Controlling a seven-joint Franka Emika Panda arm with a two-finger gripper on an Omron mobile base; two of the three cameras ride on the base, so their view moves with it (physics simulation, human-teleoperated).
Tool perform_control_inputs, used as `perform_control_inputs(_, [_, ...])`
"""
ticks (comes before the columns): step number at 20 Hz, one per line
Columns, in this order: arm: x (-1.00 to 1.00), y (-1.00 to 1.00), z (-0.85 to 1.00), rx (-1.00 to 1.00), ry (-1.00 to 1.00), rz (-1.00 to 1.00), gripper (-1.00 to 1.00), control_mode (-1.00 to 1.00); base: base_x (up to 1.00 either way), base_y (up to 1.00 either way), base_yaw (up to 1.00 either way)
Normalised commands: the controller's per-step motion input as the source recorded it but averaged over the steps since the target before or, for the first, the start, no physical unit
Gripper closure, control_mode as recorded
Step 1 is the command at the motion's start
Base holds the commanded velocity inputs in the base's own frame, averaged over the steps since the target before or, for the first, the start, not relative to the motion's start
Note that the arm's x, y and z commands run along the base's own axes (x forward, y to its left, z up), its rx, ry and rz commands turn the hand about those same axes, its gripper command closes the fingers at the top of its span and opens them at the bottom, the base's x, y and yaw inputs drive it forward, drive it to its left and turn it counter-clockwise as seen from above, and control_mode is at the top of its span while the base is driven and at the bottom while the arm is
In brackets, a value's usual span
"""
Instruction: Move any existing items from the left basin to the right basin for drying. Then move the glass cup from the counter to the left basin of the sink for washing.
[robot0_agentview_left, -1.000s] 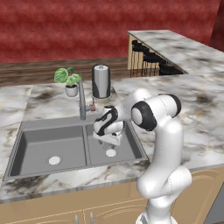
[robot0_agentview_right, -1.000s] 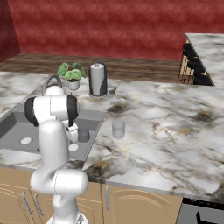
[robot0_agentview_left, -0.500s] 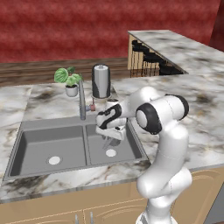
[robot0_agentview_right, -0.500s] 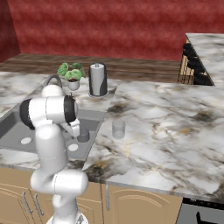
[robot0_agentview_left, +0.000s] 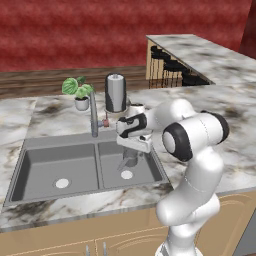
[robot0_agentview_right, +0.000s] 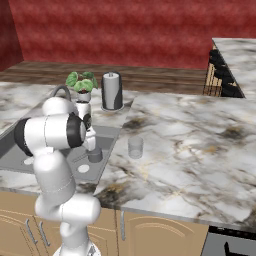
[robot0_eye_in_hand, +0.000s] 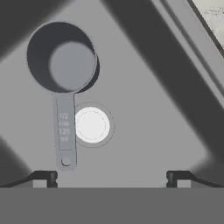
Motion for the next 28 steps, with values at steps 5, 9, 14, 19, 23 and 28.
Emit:
perform_control_inputs(5, [-0.15,-0.40,0.50,0.00,0.00,0.00,-1.00,-1.00,0.00,0.00,0.00])
perform_control_inputs(9, [-0.11,-0.40,0.45,0.00,0.00,0.00,-1.00,-1.00,0.00,0.00,0.00])
perform_control_inputs(14, [-0.13,-0.39,0.39,0.00,0.00,0.00,-1.00,-1.00,0.00,0.00,0.00])
perform_control_inputs(19, [-0.04,-0.38,0.41,0.00,0.00,0.00,-1.00,-1.00,0.00,0.00,0.00])
perform_control_inputs(23, [-0.01,-0.38,0.43,0.00,0.00,0.01,-1.00,-1.00,0.00,0.00,0.00])
perform_control_inputs(28, [-0.01,-0.33,0.42,-0.01,-0.01,0.03,-1.00,-1.00,0.00,0.00,0.00])
